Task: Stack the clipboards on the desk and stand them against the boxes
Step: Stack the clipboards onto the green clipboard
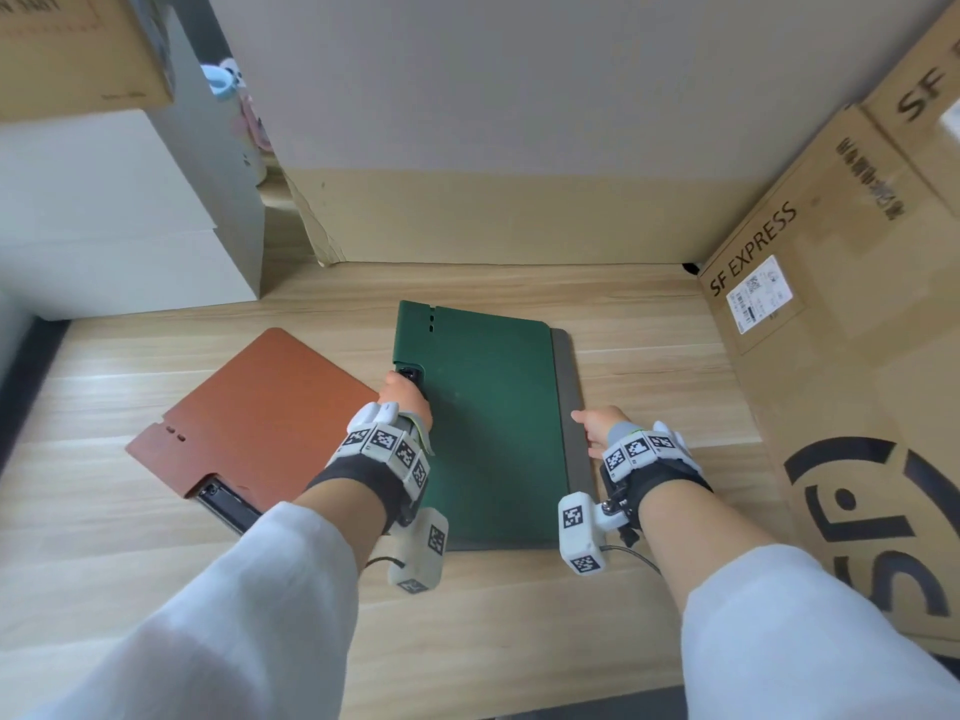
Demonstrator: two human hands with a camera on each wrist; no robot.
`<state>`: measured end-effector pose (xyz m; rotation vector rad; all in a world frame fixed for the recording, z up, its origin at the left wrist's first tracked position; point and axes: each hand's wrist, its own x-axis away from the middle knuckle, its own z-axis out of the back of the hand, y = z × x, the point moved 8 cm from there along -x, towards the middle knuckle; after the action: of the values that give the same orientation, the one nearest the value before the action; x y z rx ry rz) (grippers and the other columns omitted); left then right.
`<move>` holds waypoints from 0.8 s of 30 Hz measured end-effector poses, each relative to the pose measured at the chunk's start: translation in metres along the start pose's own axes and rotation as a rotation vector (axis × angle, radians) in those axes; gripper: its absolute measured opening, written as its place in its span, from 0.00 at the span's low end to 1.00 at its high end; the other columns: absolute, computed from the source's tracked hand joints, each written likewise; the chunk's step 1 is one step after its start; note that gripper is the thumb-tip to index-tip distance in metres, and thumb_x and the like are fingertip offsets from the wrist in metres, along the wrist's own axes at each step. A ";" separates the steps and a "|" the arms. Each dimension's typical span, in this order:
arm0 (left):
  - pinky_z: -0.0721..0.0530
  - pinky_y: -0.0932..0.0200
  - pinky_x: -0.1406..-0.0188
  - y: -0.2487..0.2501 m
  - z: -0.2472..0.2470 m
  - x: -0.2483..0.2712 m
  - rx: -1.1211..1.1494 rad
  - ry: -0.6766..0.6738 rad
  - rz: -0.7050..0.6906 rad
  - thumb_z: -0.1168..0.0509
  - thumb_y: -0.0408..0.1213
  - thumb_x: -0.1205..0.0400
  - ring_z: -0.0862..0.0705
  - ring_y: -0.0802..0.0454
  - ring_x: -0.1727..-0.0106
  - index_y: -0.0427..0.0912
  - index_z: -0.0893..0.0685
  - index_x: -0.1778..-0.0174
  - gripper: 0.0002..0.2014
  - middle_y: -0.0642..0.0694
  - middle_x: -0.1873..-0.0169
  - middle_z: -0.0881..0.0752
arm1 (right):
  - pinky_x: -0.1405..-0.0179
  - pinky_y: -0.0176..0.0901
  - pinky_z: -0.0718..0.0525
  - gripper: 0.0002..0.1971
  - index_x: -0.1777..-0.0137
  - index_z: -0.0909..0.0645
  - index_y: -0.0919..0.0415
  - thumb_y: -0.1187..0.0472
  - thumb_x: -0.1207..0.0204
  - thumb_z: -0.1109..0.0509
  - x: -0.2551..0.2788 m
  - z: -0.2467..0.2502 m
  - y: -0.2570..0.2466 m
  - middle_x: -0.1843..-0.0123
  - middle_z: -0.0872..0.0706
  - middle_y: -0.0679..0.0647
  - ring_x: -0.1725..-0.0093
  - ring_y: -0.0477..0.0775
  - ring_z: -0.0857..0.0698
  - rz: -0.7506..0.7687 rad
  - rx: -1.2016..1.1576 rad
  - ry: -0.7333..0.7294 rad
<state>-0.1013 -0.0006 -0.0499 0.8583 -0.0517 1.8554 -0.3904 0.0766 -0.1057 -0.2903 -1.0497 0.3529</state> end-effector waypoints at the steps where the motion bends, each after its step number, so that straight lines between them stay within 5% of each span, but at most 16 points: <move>1: 0.23 0.54 0.31 0.003 -0.004 0.004 0.010 -0.024 -0.021 0.46 0.31 0.14 0.25 0.38 0.25 0.32 0.43 0.21 0.25 0.34 0.26 0.27 | 0.29 0.59 0.23 0.27 0.27 0.31 0.69 0.55 0.22 0.36 0.003 -0.001 0.000 0.29 0.22 0.66 0.31 0.65 0.22 0.000 0.004 -0.002; 4: 0.28 0.64 0.55 0.006 -0.010 0.014 0.021 -0.017 -0.059 0.45 0.32 0.15 0.23 0.38 0.28 0.34 0.38 0.22 0.23 0.37 0.28 0.24 | 0.29 0.58 0.22 0.25 0.27 0.30 0.70 0.56 0.21 0.36 0.003 -0.002 0.000 0.31 0.21 0.68 0.31 0.65 0.21 0.009 0.017 -0.004; 9: 0.22 0.49 0.35 0.011 -0.024 0.021 0.111 -0.031 -0.039 0.43 0.31 0.16 0.20 0.35 0.32 0.30 0.32 0.26 0.22 0.31 0.32 0.21 | 0.30 0.58 0.22 0.26 0.27 0.29 0.69 0.55 0.22 0.37 -0.005 -0.001 0.002 0.35 0.19 0.66 0.32 0.65 0.20 0.034 0.028 -0.016; 13: 0.23 0.49 0.32 0.014 -0.026 0.024 0.095 -0.044 -0.043 0.45 0.30 0.15 0.21 0.35 0.30 0.30 0.37 0.23 0.24 0.31 0.30 0.22 | 0.30 0.58 0.22 0.26 0.26 0.29 0.67 0.56 0.22 0.37 -0.006 -0.001 0.001 0.32 0.20 0.67 0.32 0.65 0.20 0.050 0.035 -0.018; 16: 0.24 0.52 0.28 0.010 -0.028 0.022 -0.001 -0.071 -0.014 0.48 0.28 0.15 0.23 0.39 0.28 0.30 0.44 0.20 0.26 0.33 0.26 0.27 | 0.29 0.59 0.23 0.25 0.27 0.29 0.68 0.58 0.22 0.36 -0.009 -0.002 0.001 0.40 0.19 0.67 0.32 0.66 0.20 0.054 0.043 -0.021; 22: 0.22 0.49 0.32 0.006 -0.029 0.018 0.008 -0.094 -0.012 0.48 0.32 0.14 0.21 0.37 0.31 0.31 0.38 0.23 0.22 0.32 0.28 0.24 | 0.28 0.58 0.23 0.24 0.28 0.29 0.71 0.61 0.21 0.36 -0.003 -0.003 -0.001 0.37 0.19 0.69 0.32 0.67 0.20 0.048 0.056 0.001; 24: 0.21 0.47 0.36 -0.008 -0.018 0.010 -0.001 -0.051 0.006 0.47 0.37 0.14 0.20 0.37 0.33 0.32 0.32 0.27 0.21 0.32 0.31 0.24 | 0.28 0.56 0.23 0.23 0.28 0.29 0.71 0.62 0.21 0.37 -0.001 -0.003 -0.001 0.46 0.19 0.66 0.36 0.65 0.19 0.042 0.056 0.007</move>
<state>-0.1062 0.0186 -0.0602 0.9052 -0.0876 1.8393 -0.3881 0.0749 -0.1077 -0.2633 -1.0267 0.4183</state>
